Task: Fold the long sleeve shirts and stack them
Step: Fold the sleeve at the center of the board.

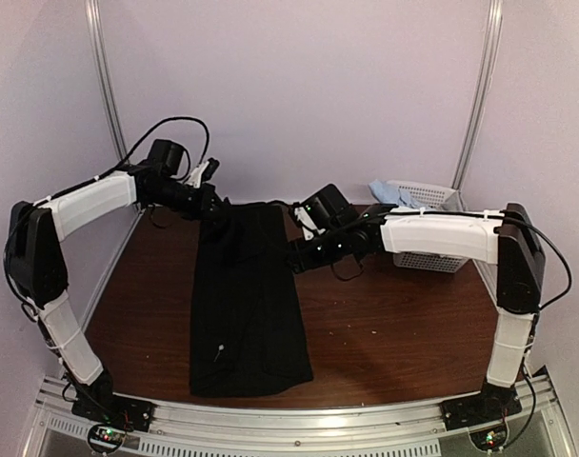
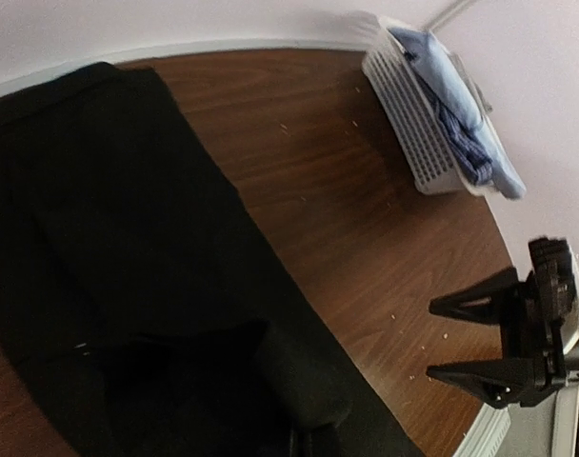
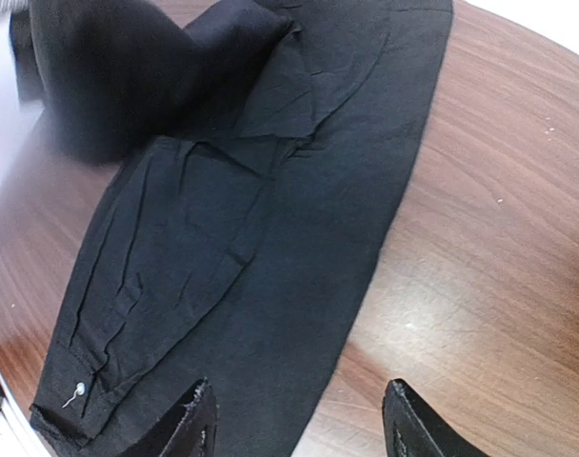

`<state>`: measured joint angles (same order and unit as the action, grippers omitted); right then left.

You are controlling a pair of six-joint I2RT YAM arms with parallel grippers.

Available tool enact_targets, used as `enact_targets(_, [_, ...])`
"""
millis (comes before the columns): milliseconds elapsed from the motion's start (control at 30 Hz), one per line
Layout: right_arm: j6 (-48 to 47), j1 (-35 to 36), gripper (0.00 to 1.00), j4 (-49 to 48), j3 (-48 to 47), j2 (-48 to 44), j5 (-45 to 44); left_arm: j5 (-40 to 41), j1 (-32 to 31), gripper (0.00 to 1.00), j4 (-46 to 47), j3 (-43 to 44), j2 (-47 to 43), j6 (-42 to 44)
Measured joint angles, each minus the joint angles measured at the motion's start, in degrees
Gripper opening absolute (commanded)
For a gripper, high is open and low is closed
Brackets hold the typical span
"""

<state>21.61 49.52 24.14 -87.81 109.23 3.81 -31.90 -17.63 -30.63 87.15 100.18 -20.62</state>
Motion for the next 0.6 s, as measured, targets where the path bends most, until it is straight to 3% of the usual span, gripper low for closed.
enact_targets(67, [-0.3,-0.8,0.61,0.0,0.0,0.1,-0.3,0.0,-4.8,0.05,-0.9,0.8,2.1,1.4])
enact_targets(233, [-0.4,-2.1,0.63,-0.6,0.7,0.1,-1.4,1.1,-14.7,0.52,-4.0,0.5,9.0,4.3])
enact_targets(267, [-0.4,-2.3,0.64,-0.7,1.0,0.1,-1.6,1.6,-15.9,0.56,-4.4,0.0,10.1,4.5])
enact_targets(400, [-0.5,-2.5,0.67,-0.6,2.3,0.1,-2.5,3.4,-17.0,0.63,-4.7,-2.1,10.6,3.5])
enact_targets(600, [-2.3,-1.8,0.71,-0.7,2.3,0.5,-5.0,8.9,-15.2,0.61,-1.0,-3.4,4.6,-1.4])
